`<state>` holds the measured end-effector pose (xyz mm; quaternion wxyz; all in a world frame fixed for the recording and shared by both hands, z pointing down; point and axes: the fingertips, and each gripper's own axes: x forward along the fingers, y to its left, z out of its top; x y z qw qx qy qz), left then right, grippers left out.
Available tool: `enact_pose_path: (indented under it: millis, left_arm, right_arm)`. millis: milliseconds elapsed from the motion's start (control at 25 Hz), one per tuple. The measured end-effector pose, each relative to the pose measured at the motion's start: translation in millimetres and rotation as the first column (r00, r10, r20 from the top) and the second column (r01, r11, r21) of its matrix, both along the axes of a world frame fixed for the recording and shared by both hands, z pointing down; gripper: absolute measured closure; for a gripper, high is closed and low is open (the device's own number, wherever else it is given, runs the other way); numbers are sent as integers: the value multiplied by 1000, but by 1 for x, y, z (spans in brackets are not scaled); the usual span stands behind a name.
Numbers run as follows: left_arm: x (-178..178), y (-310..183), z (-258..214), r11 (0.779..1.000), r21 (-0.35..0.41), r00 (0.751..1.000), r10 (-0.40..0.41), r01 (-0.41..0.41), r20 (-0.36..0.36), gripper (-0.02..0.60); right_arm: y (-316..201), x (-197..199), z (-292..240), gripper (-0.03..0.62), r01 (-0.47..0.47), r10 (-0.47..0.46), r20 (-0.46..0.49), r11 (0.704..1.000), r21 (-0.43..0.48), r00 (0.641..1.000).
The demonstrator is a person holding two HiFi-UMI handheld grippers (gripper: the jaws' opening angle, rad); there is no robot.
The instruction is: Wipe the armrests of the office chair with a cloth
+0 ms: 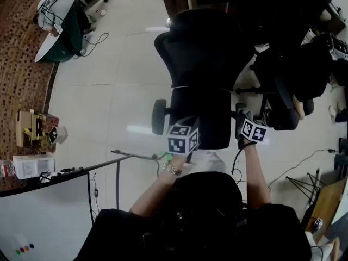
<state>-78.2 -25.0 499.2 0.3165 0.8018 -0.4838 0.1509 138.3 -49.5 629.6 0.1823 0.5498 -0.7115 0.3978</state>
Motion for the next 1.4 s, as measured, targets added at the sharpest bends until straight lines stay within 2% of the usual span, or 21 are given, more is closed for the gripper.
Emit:
enact_pose_path:
  millis: [120, 240, 400, 560, 760, 920, 1120, 1400]
  left_arm:
    - [20, -16, 3, 1000, -15, 1000, 0, 0, -10, 586]
    - [39, -30, 5, 1000, -25, 1000, -13, 13, -16, 586]
    - [62, -36, 18, 998, -55, 1000, -13, 13, 1, 586]
    - [72, -31, 35, 996, -91, 1000, -21, 22, 19, 586]
    - [70, -20, 47, 990, -130, 998, -42, 46, 36, 586]
    - [65, -17, 52, 989, -139, 998, -40, 47, 55, 586]
    - [65, -22, 42, 992, -120, 998, -28, 35, 58, 586]
    - [72, -22, 45, 993, -122, 998, 3, 5, 64, 586]
  right_arm:
    - [-27, 40, 58, 576, -28, 30, 31, 999, -44, 999]
    - [-51, 63, 116, 576, 2, 0, 21, 995, -100, 1000]
    - [-68, 71, 180, 576, 51, -51, 2, 985, -166, 999]
    - [-79, 72, 221, 576, 85, -96, -40, 974, -212, 995]
    - [-85, 71, 244, 575, 121, -137, -51, 963, -239, 989]
    - [-61, 71, 263, 574, 127, -152, -67, 947, -294, 986]
    - [-34, 71, 261, 574, 79, -80, 5, 970, -228, 997]
    - [13, 62, 257, 574, 70, -54, 72, 970, -232, 996]
